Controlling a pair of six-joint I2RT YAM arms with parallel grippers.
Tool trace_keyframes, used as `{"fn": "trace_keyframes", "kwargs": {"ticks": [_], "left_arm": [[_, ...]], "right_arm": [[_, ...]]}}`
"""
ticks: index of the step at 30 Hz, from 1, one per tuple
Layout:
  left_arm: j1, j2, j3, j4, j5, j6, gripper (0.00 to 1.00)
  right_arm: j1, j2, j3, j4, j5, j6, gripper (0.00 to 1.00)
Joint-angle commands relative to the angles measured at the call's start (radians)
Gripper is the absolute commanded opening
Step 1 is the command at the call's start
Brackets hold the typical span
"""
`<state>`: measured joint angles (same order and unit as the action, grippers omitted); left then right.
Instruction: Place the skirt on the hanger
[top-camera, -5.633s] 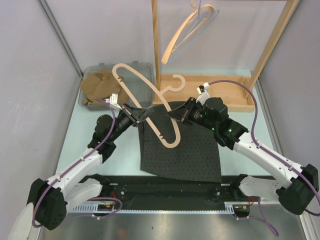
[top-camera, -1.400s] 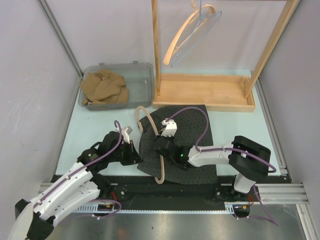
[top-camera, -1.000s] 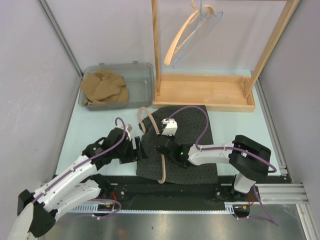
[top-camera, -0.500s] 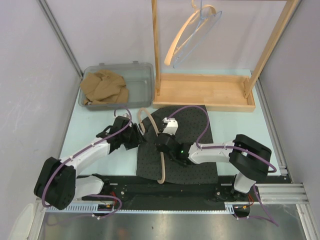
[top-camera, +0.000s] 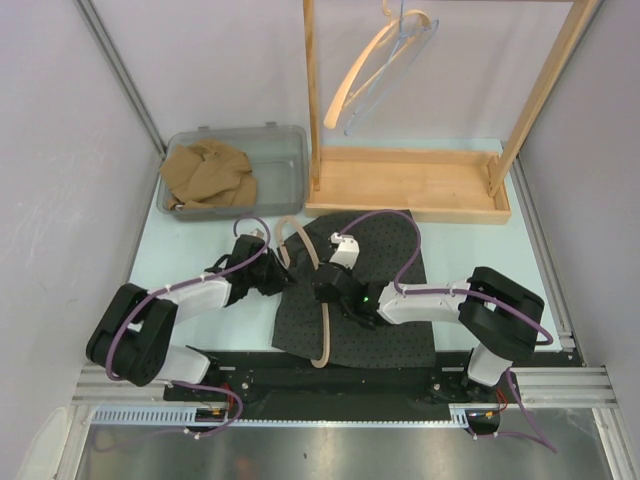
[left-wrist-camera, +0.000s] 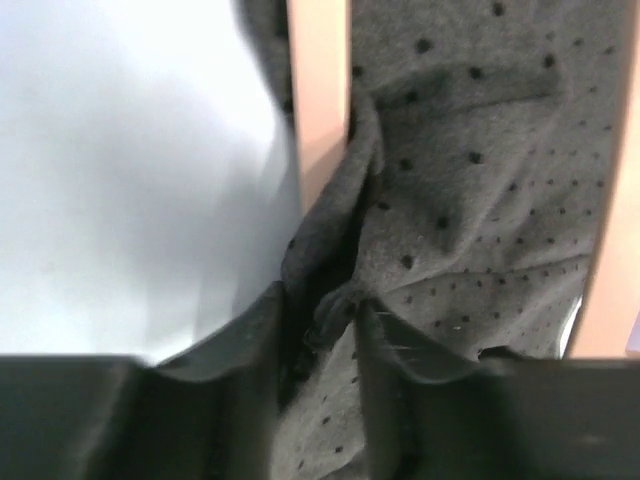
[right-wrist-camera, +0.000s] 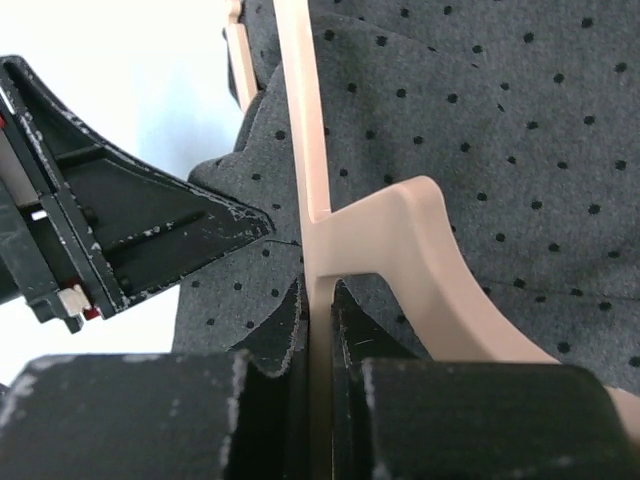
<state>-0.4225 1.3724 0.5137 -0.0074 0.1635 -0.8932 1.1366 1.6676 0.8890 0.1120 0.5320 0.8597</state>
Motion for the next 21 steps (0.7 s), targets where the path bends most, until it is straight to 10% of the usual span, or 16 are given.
{"fn": "trace_keyframes", "kwargs": {"ticks": [1,21], "left_arm": [[0.013,0.016,-0.017,0.130,0.068,-0.038,0.12],[0.007,-0.476,0.059,-0.258,-0.028,0.115,0.00]], "right_arm": [[0.002,-0.035,0.027,-0.083,-0.026,0.025,0.00],[-0.041,0.009,0.027,-0.057,-0.027,0.048,0.00]]}}
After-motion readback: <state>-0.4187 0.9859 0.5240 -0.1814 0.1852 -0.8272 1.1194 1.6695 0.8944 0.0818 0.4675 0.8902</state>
